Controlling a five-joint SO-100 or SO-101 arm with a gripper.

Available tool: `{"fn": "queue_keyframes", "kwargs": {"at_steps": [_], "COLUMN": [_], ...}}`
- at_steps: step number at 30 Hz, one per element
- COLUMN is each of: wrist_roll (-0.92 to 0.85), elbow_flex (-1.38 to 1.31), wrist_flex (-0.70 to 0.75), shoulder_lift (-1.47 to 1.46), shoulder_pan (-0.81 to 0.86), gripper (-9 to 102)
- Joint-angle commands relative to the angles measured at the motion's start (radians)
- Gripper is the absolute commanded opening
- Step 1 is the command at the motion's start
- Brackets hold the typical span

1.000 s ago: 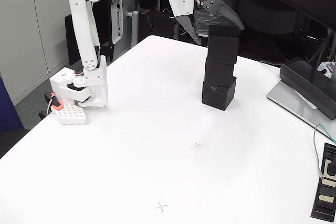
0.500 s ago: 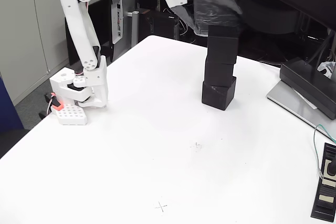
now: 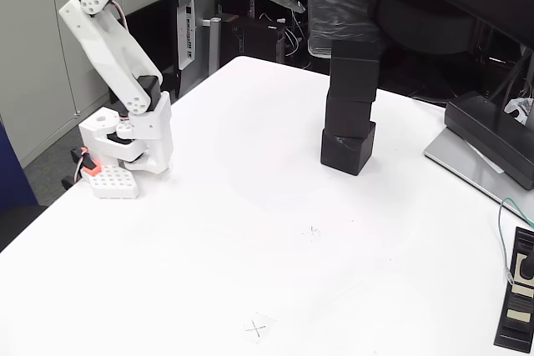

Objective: Stack the 3 blocks

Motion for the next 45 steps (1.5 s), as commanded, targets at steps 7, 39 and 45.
{"fn": "queue_keyframes", "kwargs": {"at_steps": [7,39,45], "wrist_roll": [-0.129,-0.135,-0.135], "elbow_flex": [-0.003,0.983,1.195], "wrist_flex": [-0.005,-0.741,-0.882], "shoulder_lift": [0.023,0.031,0.087], "shoulder_pan": [0.371,0.566,0.486], "gripper": [5,-1,-1]}}
